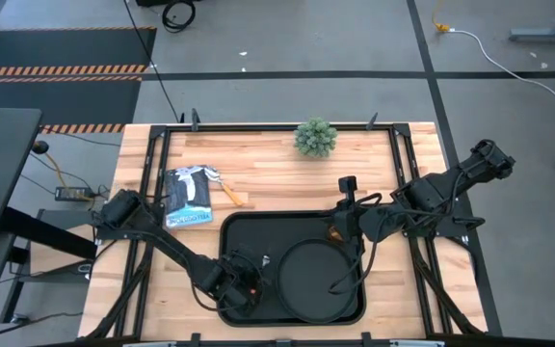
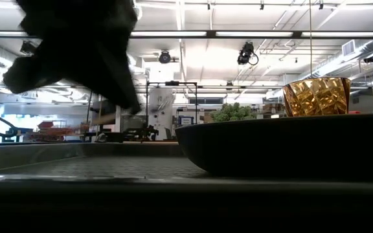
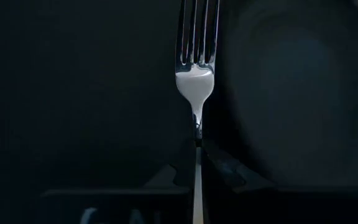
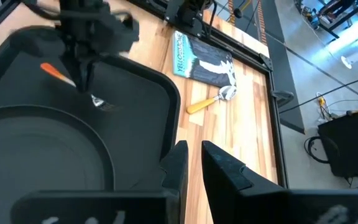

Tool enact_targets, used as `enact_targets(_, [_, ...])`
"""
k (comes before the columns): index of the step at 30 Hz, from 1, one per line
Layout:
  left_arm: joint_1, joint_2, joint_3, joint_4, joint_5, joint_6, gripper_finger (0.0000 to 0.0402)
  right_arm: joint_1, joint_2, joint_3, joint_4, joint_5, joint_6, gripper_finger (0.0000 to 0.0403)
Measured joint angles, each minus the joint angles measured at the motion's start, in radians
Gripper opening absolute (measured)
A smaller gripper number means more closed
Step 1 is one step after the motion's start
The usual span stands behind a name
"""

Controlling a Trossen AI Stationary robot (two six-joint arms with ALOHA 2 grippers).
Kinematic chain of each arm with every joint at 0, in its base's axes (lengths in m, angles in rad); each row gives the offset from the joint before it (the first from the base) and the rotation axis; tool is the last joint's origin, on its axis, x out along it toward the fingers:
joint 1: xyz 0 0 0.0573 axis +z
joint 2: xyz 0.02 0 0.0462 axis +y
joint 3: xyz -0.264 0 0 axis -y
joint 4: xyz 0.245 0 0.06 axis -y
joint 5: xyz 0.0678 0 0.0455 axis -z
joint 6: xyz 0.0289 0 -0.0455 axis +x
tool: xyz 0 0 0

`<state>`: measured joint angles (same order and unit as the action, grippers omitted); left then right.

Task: Pick and place plate/cup/fork/spoon on tray
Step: Put the orange fork to the left side of the black plate on the black serving tray

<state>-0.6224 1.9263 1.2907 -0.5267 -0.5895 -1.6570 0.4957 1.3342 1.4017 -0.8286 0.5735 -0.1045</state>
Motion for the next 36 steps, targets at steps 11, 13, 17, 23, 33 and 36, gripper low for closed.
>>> enact_targets(11, [0.086,0.055,0.000,-0.006,0.143,-0.067,0.0018,0.000,0.000,0.000,0.014,0.000,-0.011,0.0052])
enact_targets(13, [0.097,0.055,0.000,-0.001,0.168,-0.089,0.0018,0.000,0.000,0.000,0.015,0.000,-0.005,0.0052])
enact_targets(17, [0.100,0.055,0.007,0.007,0.190,-0.142,0.0018,0.000,0.000,0.000,0.011,0.002,0.033,0.0052])
enact_targets(23, [0.082,0.055,0.105,-0.155,0.200,-0.222,0.0018,0.001,0.000,0.000,-0.006,0.004,0.052,0.0052])
enact_targets(33, [0.052,0.129,0.233,-0.289,0.161,-0.356,0.0018,0.052,0.001,0.000,-0.077,0.005,0.087,0.0052])
enact_targets(36, [0.053,0.178,0.272,-0.290,0.168,-0.367,0.0018,0.067,0.001,0.000,-0.083,0.007,0.087,0.0052])
